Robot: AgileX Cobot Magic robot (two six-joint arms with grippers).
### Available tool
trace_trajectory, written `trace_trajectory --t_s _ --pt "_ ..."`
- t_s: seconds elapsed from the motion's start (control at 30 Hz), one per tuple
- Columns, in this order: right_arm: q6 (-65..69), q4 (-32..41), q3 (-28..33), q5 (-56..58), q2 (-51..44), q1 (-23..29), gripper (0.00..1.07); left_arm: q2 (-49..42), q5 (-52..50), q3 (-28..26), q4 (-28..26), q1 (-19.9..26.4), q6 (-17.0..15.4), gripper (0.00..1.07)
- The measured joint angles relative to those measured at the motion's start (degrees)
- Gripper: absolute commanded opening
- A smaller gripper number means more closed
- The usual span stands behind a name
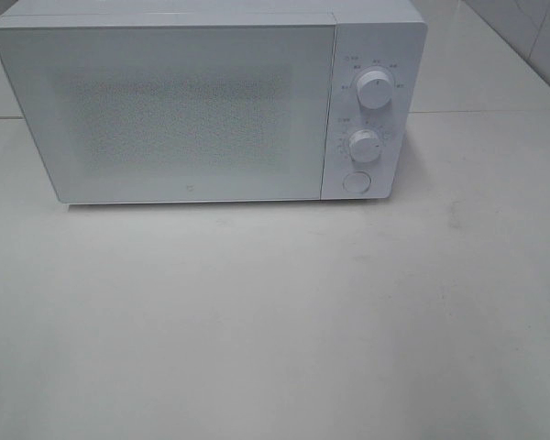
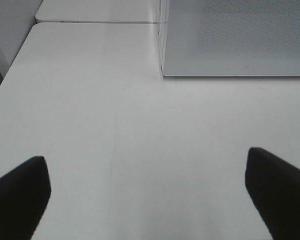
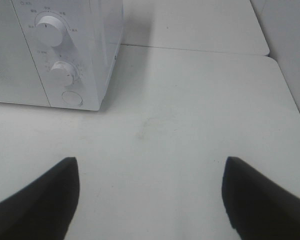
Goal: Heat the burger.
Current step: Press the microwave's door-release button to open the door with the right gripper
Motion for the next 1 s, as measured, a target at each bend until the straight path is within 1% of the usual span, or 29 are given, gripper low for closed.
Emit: trace_trajectory --t_s 0.03,0.07,0.1,0.13,0.3,0.4,0.47,0.53,0.57,0.67,0.73,0.8,0.83,0.87,0.9,0.93,0.97,1.0 --pt "0.1 0.0 0.0 -2.8 2.1 0.0 0.76 0.0 0.0 0.0 0.0 0.0 0.0 0.98" --pt "0.1 0.0 0.0 -2.8 2.1 0.0 0.76 0.0 0.0 0.0 0.0 0.0 0.0 0.98" --pt "0.1 0.0 0.0 -5.2 4.5 0.0 0.76 0.0 0.0 0.0 0.0 0.0 0.0 0.98" --pt "0.1 0.0 0.0 -5.2 4.5 0.0 0.76 0.0 0.0 0.0 0.0 0.0 0.0 0.98" --pt "0.1 0.0 0.0 -11.9 11.6 0.0 0.76 0.0 0.0 0.0 0.0 0.0 0.0 0.98" --pt "0.1 0.0 0.0 -13.0 12.9 0.0 0.76 0.0 0.0 0.0 0.0 0.0 0.0 0.98" --pt "0.6 -0.1 0.0 -17.2 17.6 0.0 0.76 0.0 0.0 0.0 0.0 0.0 0.0 0.98" --pt "0.9 -0.2 0.0 -18.4 18.7 0.0 0.76 0.0 0.0 0.0 0.0 0.0 0.0 0.98" --pt "1.6 -0.6 0.0 -21.0 20.7 0.0 0.76 0.0 0.0 0.0 0.0 0.0 0.0 0.98" --pt "1.9 -0.9 0.0 -22.4 21.5 0.0 0.76 0.0 0.0 0.0 0.0 0.0 0.0 0.98" --pt "2.9 -3.1 1.0 -29.0 25.4 0.0 0.76 0.0 0.0 0.0 0.0 0.0 0.0 0.98" --pt "3.0 -3.6 1.7 -30.9 26.2 0.0 0.76 0.0 0.0 0.0 0.0 0.0 0.0 0.98" --pt "3.0 -4.1 3.4 -36.2 28.0 0.0 0.76 0.0 0.0 0.0 0.0 0.0 0.0 0.98" --pt "3.0 -4.1 3.4 -36.2 28.0 0.0 0.76 0.0 0.0 0.0 0.0 0.0 0.0 0.98" --pt "3.0 -4.1 5.2 -42.2 29.6 0.0 0.76 0.0 0.0 0.0 0.0 0.0 0.0 0.98" --pt "3.0 -4.2 6.0 -44.6 30.6 0.0 0.76 0.0 0.0 0.0 0.0 0.0 0.0 0.98" --pt "3.0 -4.2 6.0 -44.6 30.6 0.0 0.76 0.0 0.0 0.0 0.0 0.0 0.0 0.98" --pt "3.0 -4.2 7.8 -50.8 32.5 0.0 0.76 0.0 0.0 0.0 0.0 0.0 0.0 0.98"
